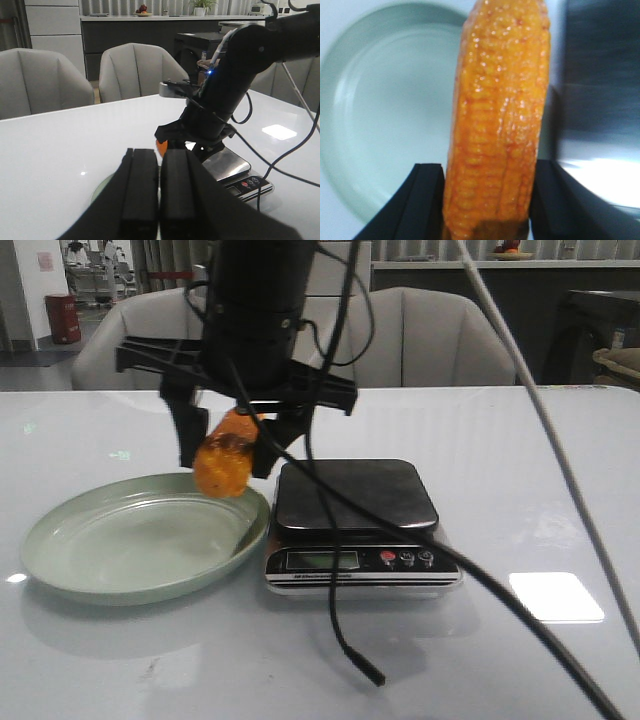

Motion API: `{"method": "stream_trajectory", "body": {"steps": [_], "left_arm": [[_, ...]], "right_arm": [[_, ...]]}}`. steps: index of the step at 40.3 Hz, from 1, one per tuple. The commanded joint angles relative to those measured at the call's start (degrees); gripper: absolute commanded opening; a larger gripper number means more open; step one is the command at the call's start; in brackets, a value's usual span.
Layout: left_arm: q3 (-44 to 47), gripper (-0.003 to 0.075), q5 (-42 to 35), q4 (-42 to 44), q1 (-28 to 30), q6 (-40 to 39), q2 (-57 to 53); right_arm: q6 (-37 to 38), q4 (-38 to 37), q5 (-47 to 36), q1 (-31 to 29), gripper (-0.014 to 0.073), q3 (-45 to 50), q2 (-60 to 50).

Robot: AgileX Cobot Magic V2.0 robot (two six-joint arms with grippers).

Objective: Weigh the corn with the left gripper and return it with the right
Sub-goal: 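Lift the corn with the right gripper and carry it onto the green plate, then open the right gripper and raise it away from the plate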

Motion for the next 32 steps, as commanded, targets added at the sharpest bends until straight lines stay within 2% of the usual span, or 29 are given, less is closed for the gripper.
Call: {"method": "stream_trajectory", "body": {"steps": [1, 8, 11, 18, 22, 28, 32], "left_arm": [[-1.5, 0.0132, -4.4, 0.5, -0.1, 0.1, -0.9], [-1.5, 0.0132, -4.4, 0.5, -0.1, 0.1, -0.9], [-1.5, 0.0132, -4.4, 0.5, -0.1, 0.1, -0.9], [-1.5, 0.0132, -4.4, 0.5, -0.1, 0.1, -0.9], [-1.5, 0.0132, -4.4, 0.5, -0.1, 0.1, -0.9], [-1.5, 0.0132, -4.4, 0.5, -0.1, 0.1, -0.9], [-1.5, 0.0132, -4.4, 0.5, -0.1, 0.1, -0.9]], "right_arm": [[-0.9, 1.8, -3.9, 1.3, 0.0232, -2.8, -1.0], [-0.9, 4.3, -5.3, 3.2, 0.0234, -5.4, 3.3], [-0.9, 4.3, -5.4, 3.6, 0.0270, -6.8, 4.8], [-0.9, 4.4, -5.8, 3.7, 0.0499, -9.1, 6.8], [-0.9, 4.4, -5.9, 3.7, 0.0593, -9.6, 6.7], [-1.2, 4.3, -1.4, 2.5, 0.0608, -12.9, 6.5], [-5.8, 4.3, 3.6, 1.7, 0.0608, -16.0, 6.1]]}}
